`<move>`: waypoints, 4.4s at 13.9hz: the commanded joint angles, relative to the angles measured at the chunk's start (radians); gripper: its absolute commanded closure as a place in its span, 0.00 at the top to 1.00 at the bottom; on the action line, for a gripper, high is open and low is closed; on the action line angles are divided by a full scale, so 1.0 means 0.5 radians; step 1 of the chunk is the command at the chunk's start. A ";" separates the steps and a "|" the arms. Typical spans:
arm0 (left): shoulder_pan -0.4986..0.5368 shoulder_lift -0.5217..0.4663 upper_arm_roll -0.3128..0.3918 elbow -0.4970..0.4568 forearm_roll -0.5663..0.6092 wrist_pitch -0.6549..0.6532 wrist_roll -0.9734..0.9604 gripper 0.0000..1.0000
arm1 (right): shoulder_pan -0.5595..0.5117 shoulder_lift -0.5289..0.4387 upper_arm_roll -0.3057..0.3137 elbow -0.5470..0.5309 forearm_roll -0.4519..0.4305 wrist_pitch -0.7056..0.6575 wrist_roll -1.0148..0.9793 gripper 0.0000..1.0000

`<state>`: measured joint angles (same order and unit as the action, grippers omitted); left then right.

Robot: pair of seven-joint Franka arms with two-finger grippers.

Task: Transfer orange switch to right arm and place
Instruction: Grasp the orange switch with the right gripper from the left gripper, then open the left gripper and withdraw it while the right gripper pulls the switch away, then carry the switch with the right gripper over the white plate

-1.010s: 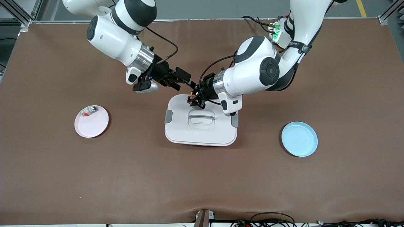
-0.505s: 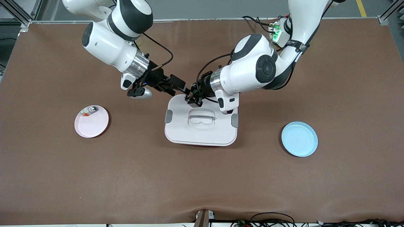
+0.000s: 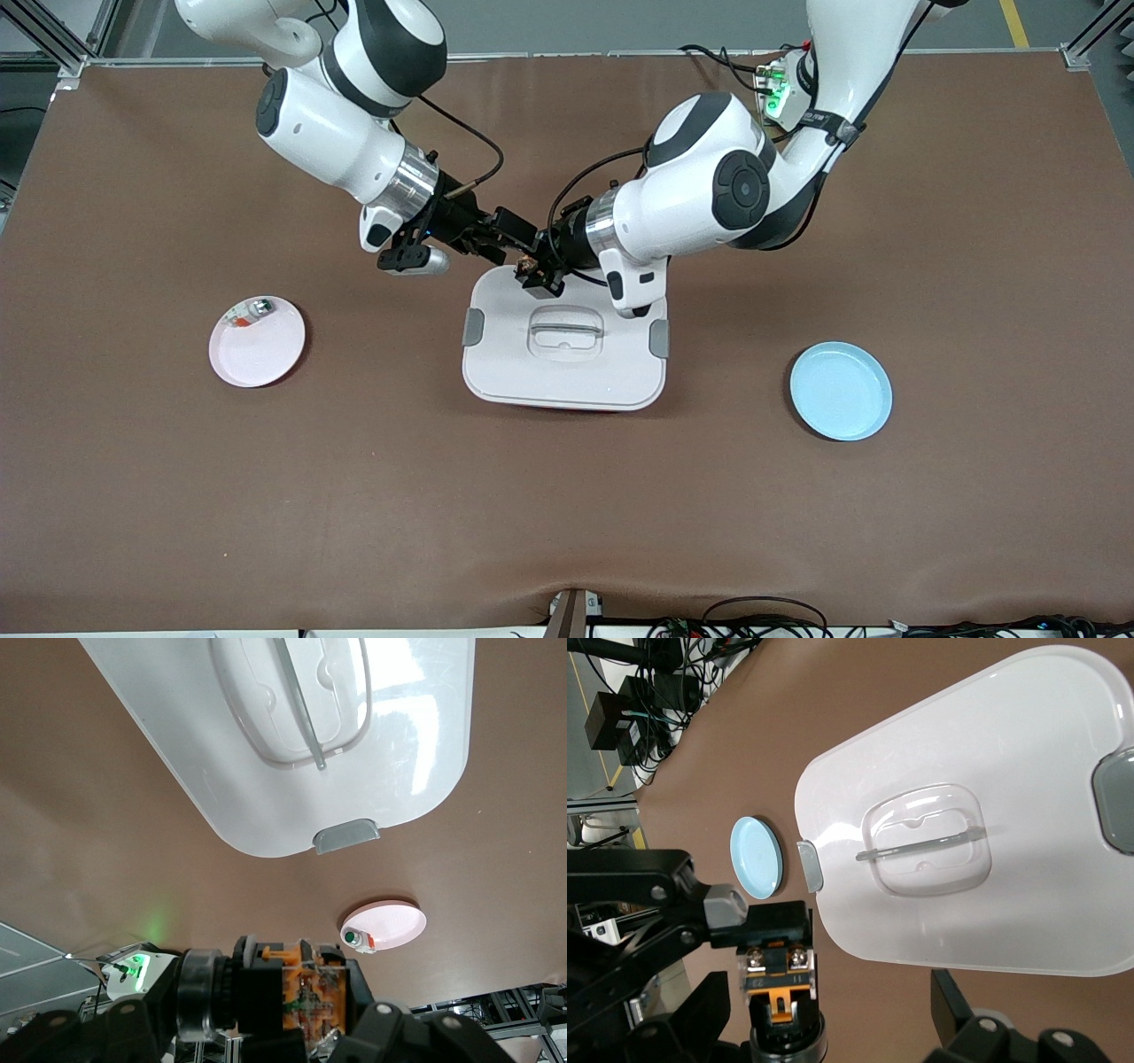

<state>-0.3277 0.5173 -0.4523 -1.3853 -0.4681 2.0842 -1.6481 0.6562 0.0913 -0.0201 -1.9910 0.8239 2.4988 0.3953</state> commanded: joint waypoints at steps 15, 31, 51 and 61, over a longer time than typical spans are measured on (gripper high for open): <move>-0.017 0.009 0.006 0.065 -0.033 -0.005 -0.026 0.00 | 0.047 0.081 0.003 0.110 0.055 0.022 -0.008 0.15; 0.029 -0.080 0.067 0.095 0.068 -0.033 0.004 1.00 | 0.019 0.066 0.000 0.153 0.055 -0.036 0.001 0.00; 0.885 -0.369 0.079 0.077 1.160 -0.790 1.782 1.00 | -0.680 -0.130 -0.015 0.880 -1.481 -2.307 -1.654 0.00; 1.119 -0.617 0.076 0.074 1.307 -1.134 2.740 1.00 | -1.094 -0.247 -0.015 0.233 -1.871 -1.565 -3.198 0.00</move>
<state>0.2218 0.2402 -0.4082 -1.3320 0.1821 1.5418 -0.3508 0.1459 0.0243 -0.0462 -1.7673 -0.0698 1.6339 -1.1091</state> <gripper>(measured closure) 0.000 0.656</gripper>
